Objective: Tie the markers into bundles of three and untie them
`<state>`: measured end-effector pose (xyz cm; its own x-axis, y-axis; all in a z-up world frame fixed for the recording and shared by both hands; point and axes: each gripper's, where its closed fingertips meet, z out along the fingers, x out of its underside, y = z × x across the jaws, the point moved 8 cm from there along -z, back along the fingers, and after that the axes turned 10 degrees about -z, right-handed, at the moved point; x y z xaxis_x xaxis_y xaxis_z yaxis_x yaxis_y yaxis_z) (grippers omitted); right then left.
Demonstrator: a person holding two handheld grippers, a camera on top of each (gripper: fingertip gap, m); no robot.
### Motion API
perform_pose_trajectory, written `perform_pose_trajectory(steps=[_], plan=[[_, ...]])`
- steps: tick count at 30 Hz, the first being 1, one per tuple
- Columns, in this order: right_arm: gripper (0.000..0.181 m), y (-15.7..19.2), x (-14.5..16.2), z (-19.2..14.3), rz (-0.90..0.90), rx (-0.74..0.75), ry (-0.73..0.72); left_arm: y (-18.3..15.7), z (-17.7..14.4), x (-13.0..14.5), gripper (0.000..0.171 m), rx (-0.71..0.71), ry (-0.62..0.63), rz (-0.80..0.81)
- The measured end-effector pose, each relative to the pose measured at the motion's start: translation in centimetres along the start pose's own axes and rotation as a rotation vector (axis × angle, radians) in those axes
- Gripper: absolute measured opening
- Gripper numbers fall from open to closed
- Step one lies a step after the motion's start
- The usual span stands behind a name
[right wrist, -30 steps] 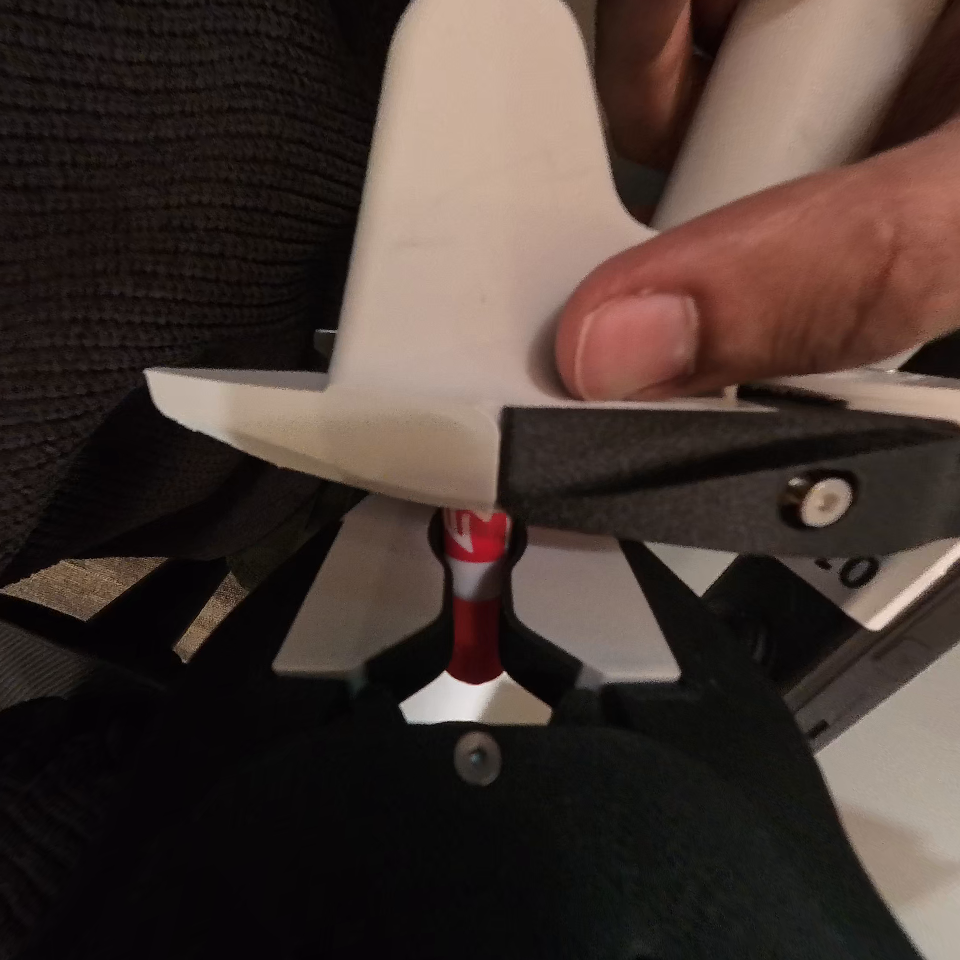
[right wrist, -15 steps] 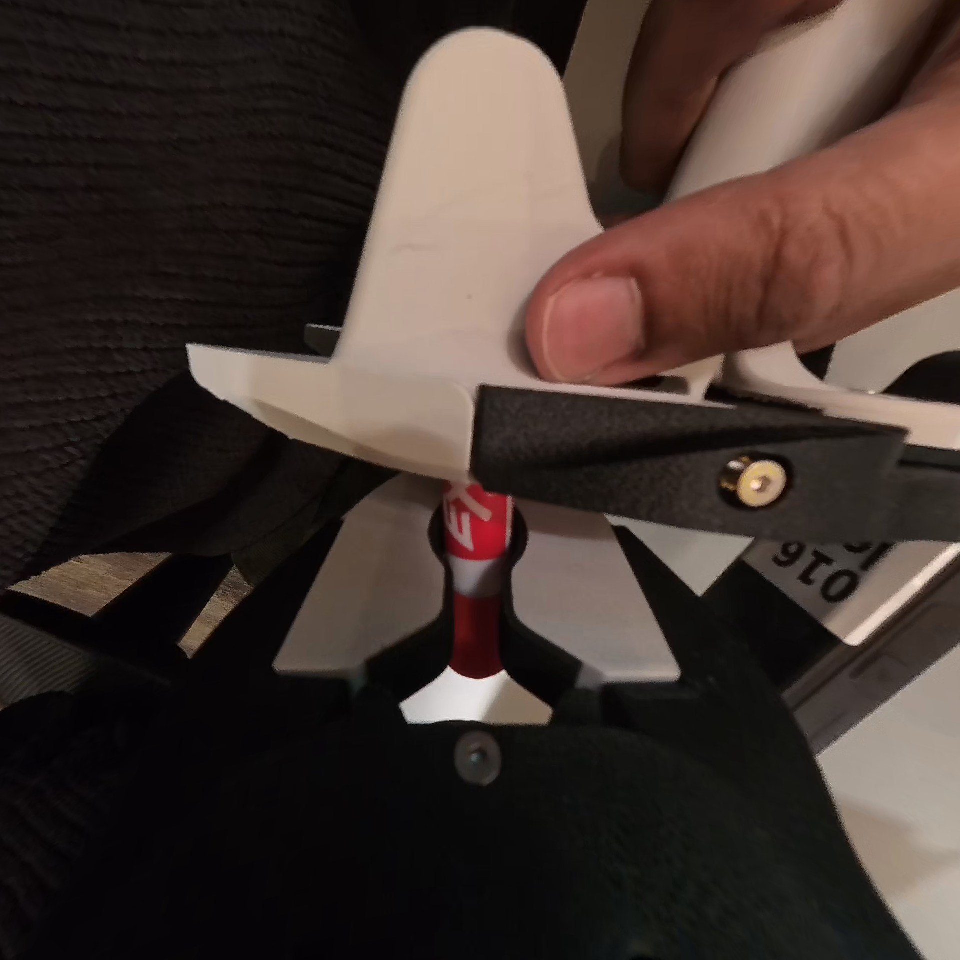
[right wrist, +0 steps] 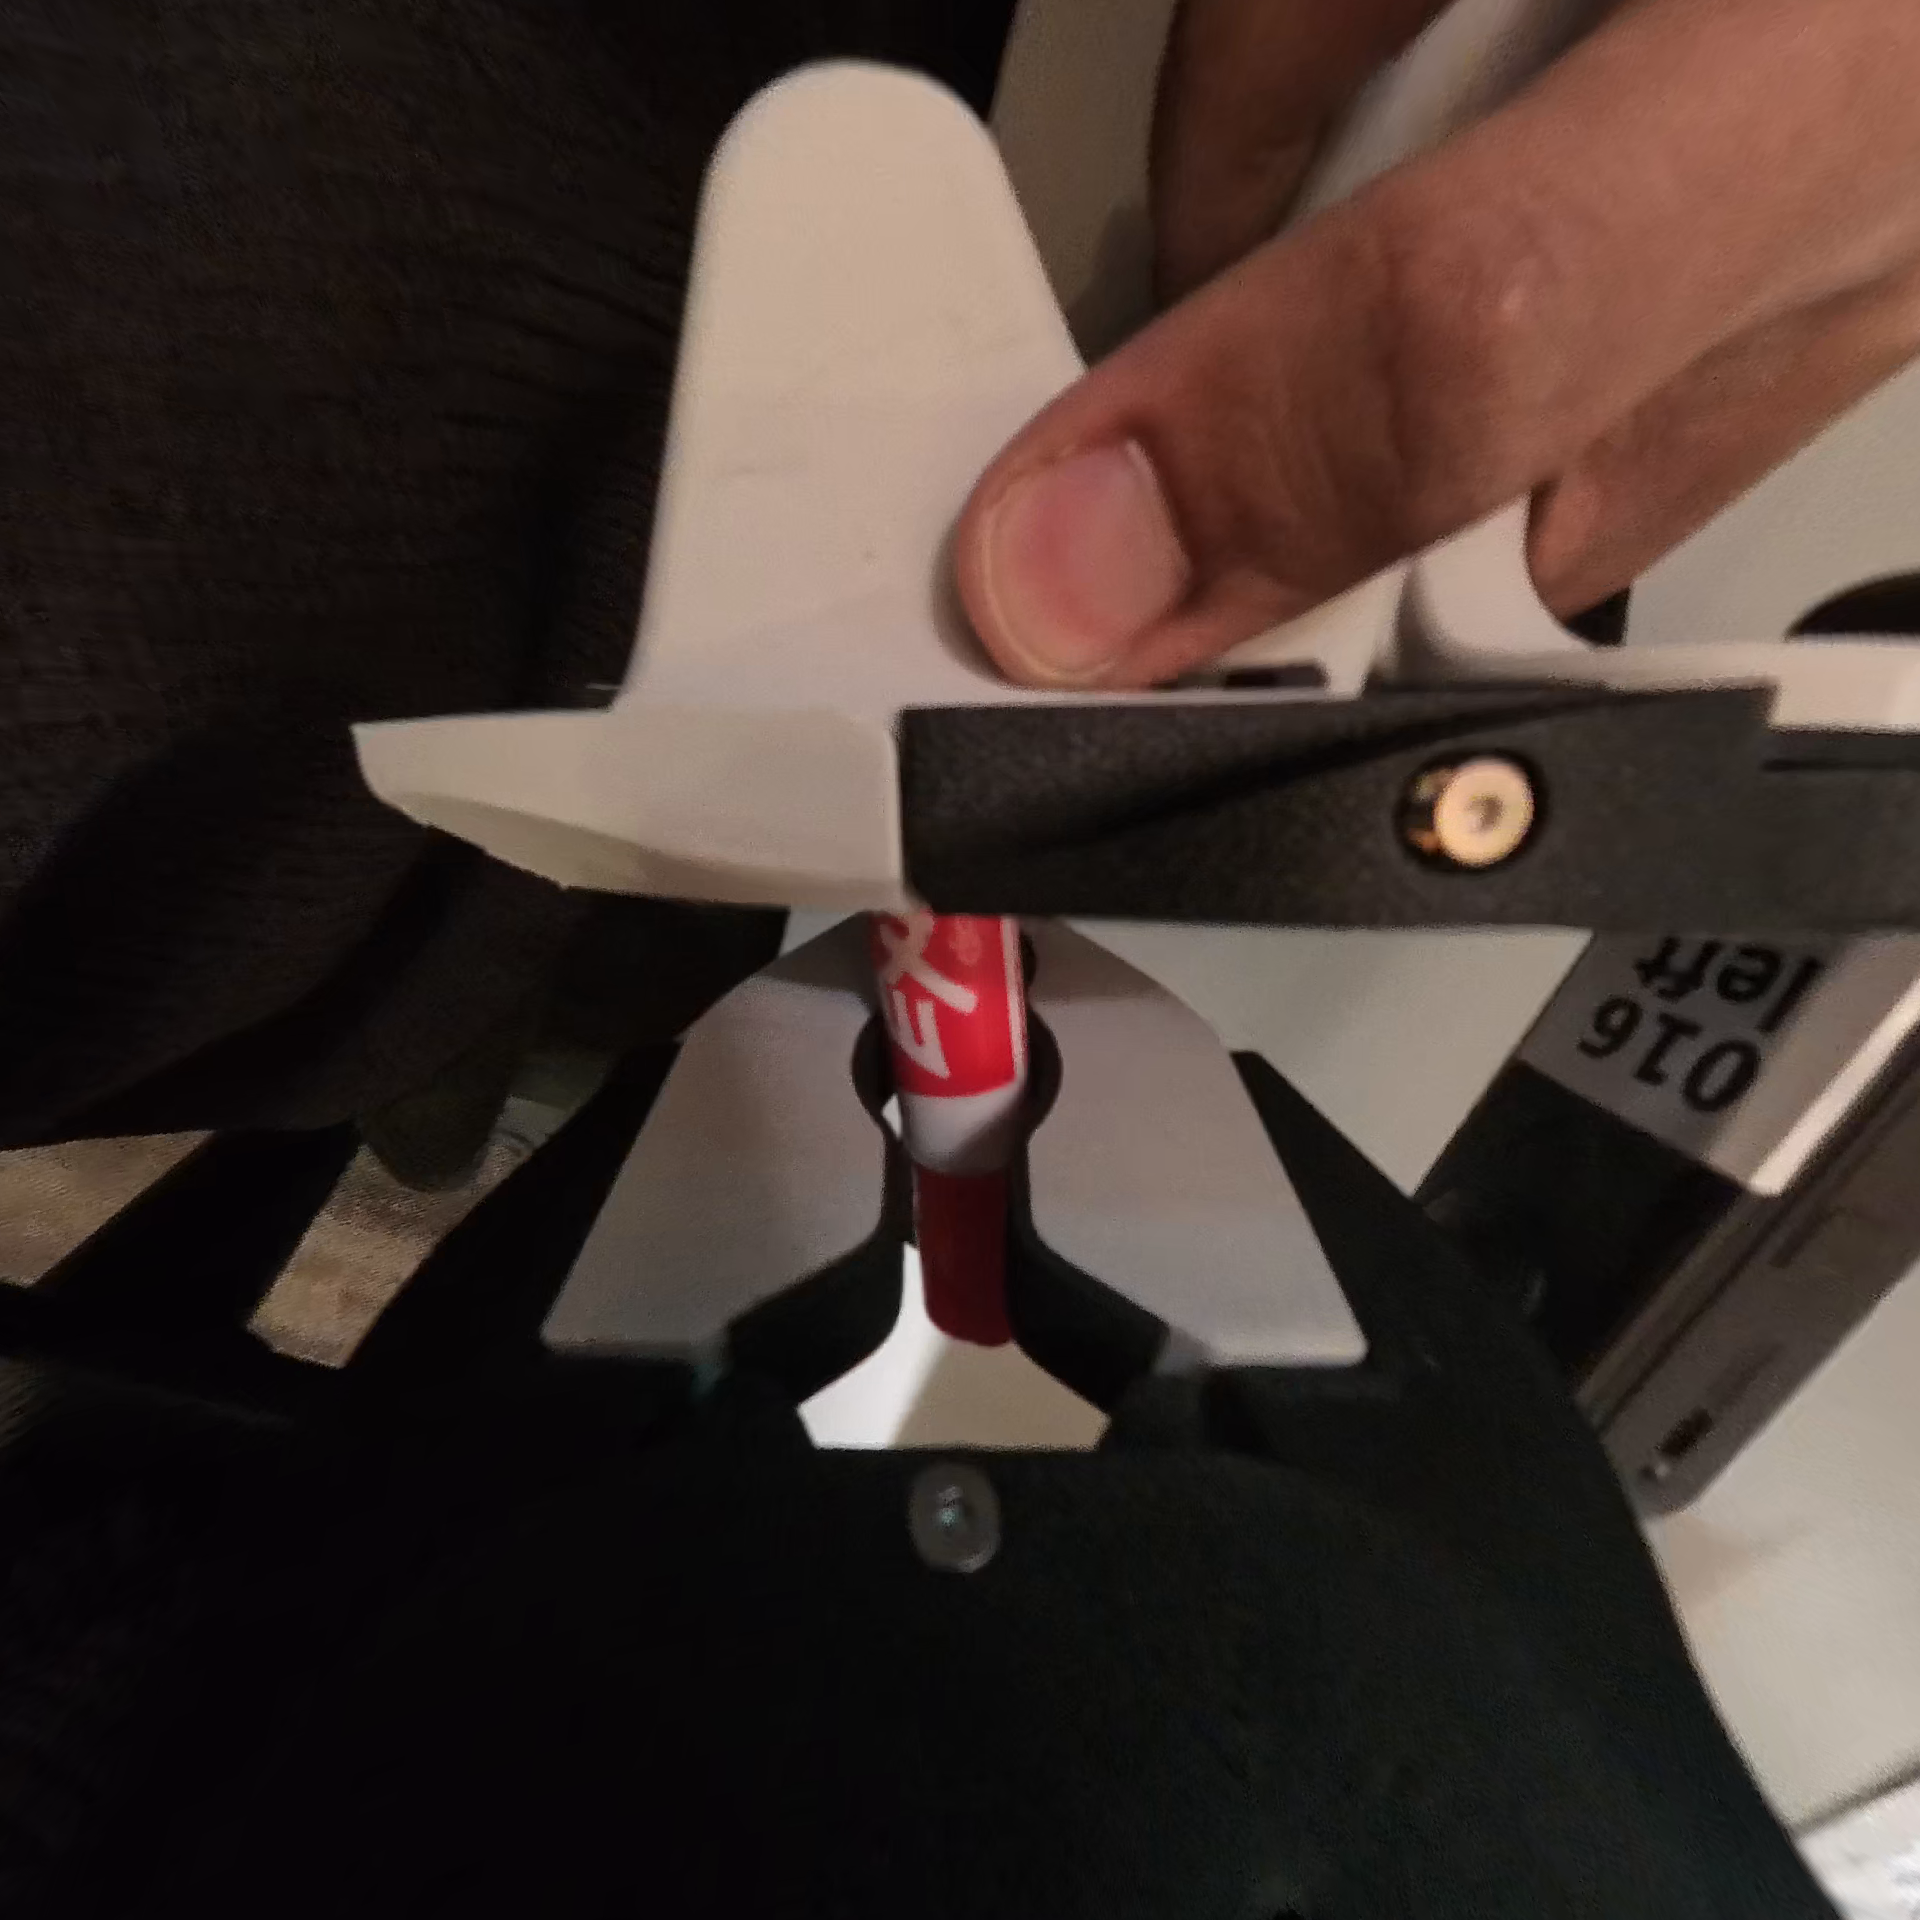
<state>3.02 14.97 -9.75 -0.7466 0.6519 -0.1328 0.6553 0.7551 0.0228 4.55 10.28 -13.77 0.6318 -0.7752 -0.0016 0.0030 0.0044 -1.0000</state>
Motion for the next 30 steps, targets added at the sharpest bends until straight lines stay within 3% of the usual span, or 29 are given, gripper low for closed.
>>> perform_pose_trajectory(steps=[1,4,6,9,14,17,18,20,22,24,28,30], plan=[[0.018,-0.2,0.3,-0.3,0.003,0.031,0.007,-0.2,-0.3,0.0,0.043,-0.025,-0.022,0.005],[0.027,-0.8,1.8,-1.7,0.036,0.135,0.006,-0.6,-1.3,0.4,0.044,-0.130,-0.108,0.026],[0.030,-1.3,3.2,-3.0,0.086,0.215,-0.006,-0.6,-2.6,0.7,0.044,-0.273,-0.207,0.038],[0.034,-2.1,6.2,-5.1,0.207,0.355,-0.049,-1.2,-5.7,1.3,0.044,-0.558,-0.481,0.065],[0.044,-4.0,10.6,-6.7,0.465,0.569,-0.279,-4.1,-11.1,3.4,0.043,-1.161,-0.846,0.155],[0.043,-4.8,11.0,-6.4,0.630,0.627,-0.546,-5.0,-12.8,4.6,0.043,-1.641,-0.938,0.231],[0.042,-4.9,10.8,-6.3,0.681,0.633,-0.644,-4.9,-12.7,4.9,0.043,-1.741,-0.951,0.233],[0.041,-4.8,10.1,-5.9,0.760,0.603,-0.839,-4.2,-12.0,5.1,0.044,-1.799,-0.974,0.228],[0.042,-4.5,9.1,-5.4,0.803,0.569,-0.979,-3.8,-10.9,5.0,0.044,-1.887,-0.872,0.258],[0.043,-4.2,8.2,-4.9,0.813,0.578,-1.028,-3.7,-10.4,5.3,0.044,-2.013,-0.797,0.285],[0.045,-4.2,6.5,-4.2,0.796,0.636,-1.043,-2.2,-8.5,4.5,0.044,-1.708,-0.859,0.293],[0.046,-4.2,5.7,-4.2,0.773,0.655,-1.046,-1.8,-8.5,4.4,0.044,-1.741,-0.835,0.310]])
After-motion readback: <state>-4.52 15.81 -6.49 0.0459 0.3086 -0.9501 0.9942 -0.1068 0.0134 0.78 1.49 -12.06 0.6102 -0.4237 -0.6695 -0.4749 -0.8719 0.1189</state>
